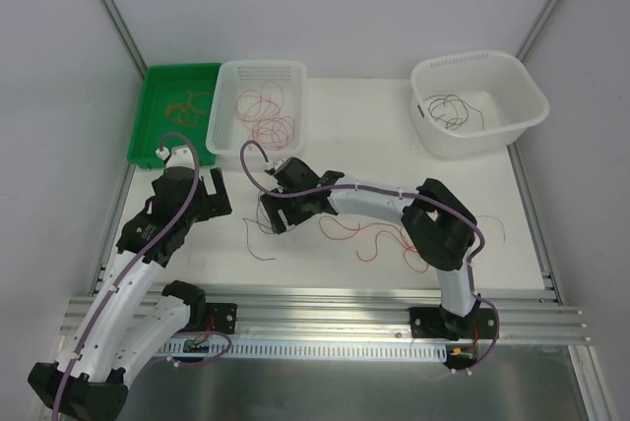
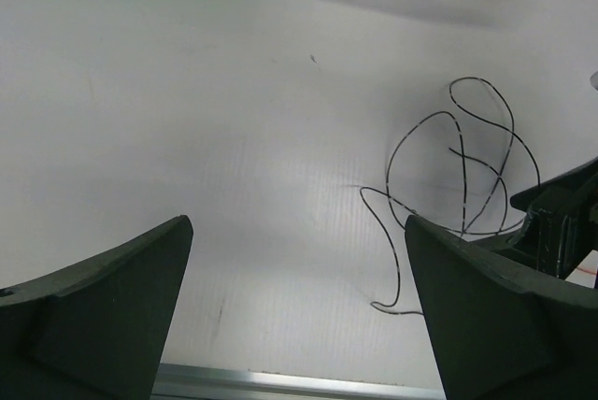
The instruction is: Untangle the cables
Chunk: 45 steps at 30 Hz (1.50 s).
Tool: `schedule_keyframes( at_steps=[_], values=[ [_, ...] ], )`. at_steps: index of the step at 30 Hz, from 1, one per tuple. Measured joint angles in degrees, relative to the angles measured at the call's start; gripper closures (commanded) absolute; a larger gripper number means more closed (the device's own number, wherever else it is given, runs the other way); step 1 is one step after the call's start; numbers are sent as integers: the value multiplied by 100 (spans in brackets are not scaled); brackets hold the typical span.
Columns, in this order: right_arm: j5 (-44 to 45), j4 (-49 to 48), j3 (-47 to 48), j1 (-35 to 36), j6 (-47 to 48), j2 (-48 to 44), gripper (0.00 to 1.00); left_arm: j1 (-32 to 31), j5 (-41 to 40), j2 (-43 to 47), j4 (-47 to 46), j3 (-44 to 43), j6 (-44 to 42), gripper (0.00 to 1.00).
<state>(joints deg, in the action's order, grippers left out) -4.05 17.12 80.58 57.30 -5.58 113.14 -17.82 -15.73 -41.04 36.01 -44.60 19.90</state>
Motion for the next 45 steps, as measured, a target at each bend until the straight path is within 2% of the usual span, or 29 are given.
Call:
schedule_keyframes(
  at_steps=[3, 9, 12, 13, 15, 16, 18, 19, 21, 31, 40, 45],
  values=[
    [192, -33, 136, 39, 11, 179, 20, 31, -247, 181, -2, 127, -7, 1],
    [678, -42, 459, 107, 127, 525, 31, 31, -299, 339, 2, 291, -17, 1],
    [887, -39, 476, 136, 162, 601, 44, 31, -299, 400, -13, 332, -79, 1],
    [955, -42, 476, 146, 168, 632, 53, 31, -297, 411, -22, 332, -109, 1],
    [1086, -46, 492, 164, 197, 649, 63, 31, -293, 411, -57, 332, -146, 1],
    [1132, -42, 492, 168, 203, 651, 72, 31, -291, 411, -74, 332, -157, 1],
    [1209, -46, 481, 173, 201, 651, 81, 31, -286, 413, -105, 334, -175, 1],
    [1231, -81, 455, 175, 205, 645, 91, 31, -286, 415, -109, 337, -186, 1],
    [1281, -138, 382, 177, 234, 621, 99, 31, -284, 428, -114, 345, -212, 1],
    [1287, -68, 105, 175, 378, 81, 99, 31, -280, 444, -138, 398, -286, 1],
    [1373, 269, 83, -90, 715, -1305, 99, 31, -275, 455, -144, 402, -295, 1],
    [1464, 955, 627, -614, 997, -1987, 99, 31, -275, 476, -146, 404, -299, 1]
  ],
)
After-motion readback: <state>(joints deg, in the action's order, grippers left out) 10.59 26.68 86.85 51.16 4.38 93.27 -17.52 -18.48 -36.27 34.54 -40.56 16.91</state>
